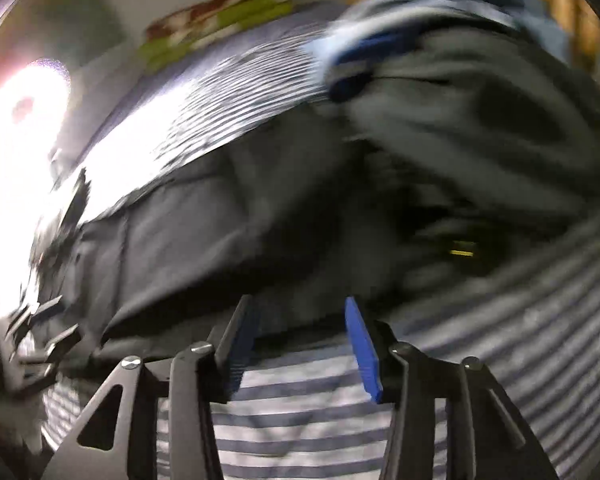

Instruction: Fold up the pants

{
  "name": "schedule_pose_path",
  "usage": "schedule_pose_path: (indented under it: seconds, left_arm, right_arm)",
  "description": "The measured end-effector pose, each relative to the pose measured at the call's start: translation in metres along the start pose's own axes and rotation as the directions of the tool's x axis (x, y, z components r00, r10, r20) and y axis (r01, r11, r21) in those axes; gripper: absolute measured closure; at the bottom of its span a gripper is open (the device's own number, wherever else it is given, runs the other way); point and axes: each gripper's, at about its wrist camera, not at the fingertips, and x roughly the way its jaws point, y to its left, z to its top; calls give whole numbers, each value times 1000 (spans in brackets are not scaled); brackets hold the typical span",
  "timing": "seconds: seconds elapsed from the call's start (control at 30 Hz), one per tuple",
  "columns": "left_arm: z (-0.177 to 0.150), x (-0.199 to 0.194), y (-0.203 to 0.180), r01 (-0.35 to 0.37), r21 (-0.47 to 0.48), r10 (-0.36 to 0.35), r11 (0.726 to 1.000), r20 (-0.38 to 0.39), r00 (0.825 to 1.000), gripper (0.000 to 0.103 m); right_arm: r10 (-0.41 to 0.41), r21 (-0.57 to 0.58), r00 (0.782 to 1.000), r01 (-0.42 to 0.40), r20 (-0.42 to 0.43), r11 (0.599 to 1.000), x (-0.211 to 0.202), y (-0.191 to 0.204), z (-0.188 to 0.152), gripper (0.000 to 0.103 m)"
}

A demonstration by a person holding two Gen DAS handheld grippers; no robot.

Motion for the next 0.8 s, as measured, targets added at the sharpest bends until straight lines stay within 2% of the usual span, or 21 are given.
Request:
schedule_pose_path:
  seconds: [0.1,0.2,0.23,0.27,0.33,0.37,0.47,0.57,0.63,0.7,0.77,0.8]
  left_arm:
    - [11,17,-30,22,75,-22,997,-11,1000,40]
    - [16,50,-52,39,124,-30,992,-75,997,40]
    - [13,58,-59,32,147,-17,989,-99,995,37]
    - [14,56,-59,31,142,-21,989,-69,997,36]
    - [18,57,-51,61,95,-50,994,-109,993,36]
    - [20,56,-48,67,70,-60,995,-104,993,36]
    - [23,46,-42,57,49,-52,997,-86,995,36]
    - [25,36,-40,60,46,-57,997,-74,996,36]
    - [20,25,-44,54,53,-50,997,-68,996,36]
    - [15,15,-42,55,51,-51,997,-63,997,36]
    - [11,8,-36,53,51,-50,997,-61,997,36]
    - [8,4,-33,49,50,-46,998,-60,997,36]
  right_arm:
    - [-2,121,1000,0,20,993,3,-36,4,60]
    - [33,191,999,-35,17,981,13,-54,4,60]
    - [51,215,999,-52,11,975,16,-58,2,60]
    - [74,261,997,-74,12,963,22,-66,1,60]
    - [130,333,991,-131,27,934,29,-74,-1,60]
    - [148,352,988,-155,45,923,30,-76,-1,60]
    - [149,344,988,-158,51,926,35,-70,2,60]
    - [201,392,977,-215,75,894,38,-72,0,59]
    - [199,387,977,-215,81,897,39,-67,2,60]
    - [193,359,978,-211,84,909,42,-56,5,69]
    - [204,361,976,-216,72,907,49,-49,4,84]
    - [202,364,976,-217,78,906,50,-49,3,87]
